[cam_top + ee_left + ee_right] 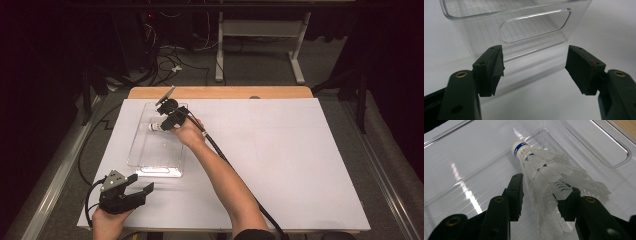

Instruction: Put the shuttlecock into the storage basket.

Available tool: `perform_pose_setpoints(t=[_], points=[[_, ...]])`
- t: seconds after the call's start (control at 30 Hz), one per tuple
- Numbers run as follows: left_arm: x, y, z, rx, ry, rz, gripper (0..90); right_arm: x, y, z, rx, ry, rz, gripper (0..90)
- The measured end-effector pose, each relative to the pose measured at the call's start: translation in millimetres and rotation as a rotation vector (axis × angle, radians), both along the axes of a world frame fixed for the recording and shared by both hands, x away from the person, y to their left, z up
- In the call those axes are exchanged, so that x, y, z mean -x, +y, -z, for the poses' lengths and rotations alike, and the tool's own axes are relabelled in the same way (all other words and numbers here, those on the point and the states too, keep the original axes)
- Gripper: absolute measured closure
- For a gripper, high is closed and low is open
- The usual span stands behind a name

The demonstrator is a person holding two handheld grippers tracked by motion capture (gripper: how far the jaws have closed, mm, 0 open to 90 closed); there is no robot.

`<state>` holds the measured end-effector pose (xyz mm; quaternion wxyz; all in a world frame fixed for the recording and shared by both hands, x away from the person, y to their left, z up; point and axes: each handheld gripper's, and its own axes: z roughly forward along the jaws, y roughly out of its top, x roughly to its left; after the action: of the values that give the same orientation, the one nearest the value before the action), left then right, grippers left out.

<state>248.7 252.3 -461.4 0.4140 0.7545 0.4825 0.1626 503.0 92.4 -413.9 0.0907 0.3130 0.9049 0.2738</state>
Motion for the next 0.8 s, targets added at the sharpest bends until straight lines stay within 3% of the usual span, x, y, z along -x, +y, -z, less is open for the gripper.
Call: perform_pose_setpoints(t=[0.63,0.8], points=[[0.4,1.4,0.0,0.003,0.001,-0.007,31.7,2.4,-14.5,-3.0,0.009,0.029,0.027,58.9],[0.5,1.5,0.0,0.003,0.000,-0.006,31.8,4.8,-16.9,-5.1,0.002,0.018,0.026,59.1]])
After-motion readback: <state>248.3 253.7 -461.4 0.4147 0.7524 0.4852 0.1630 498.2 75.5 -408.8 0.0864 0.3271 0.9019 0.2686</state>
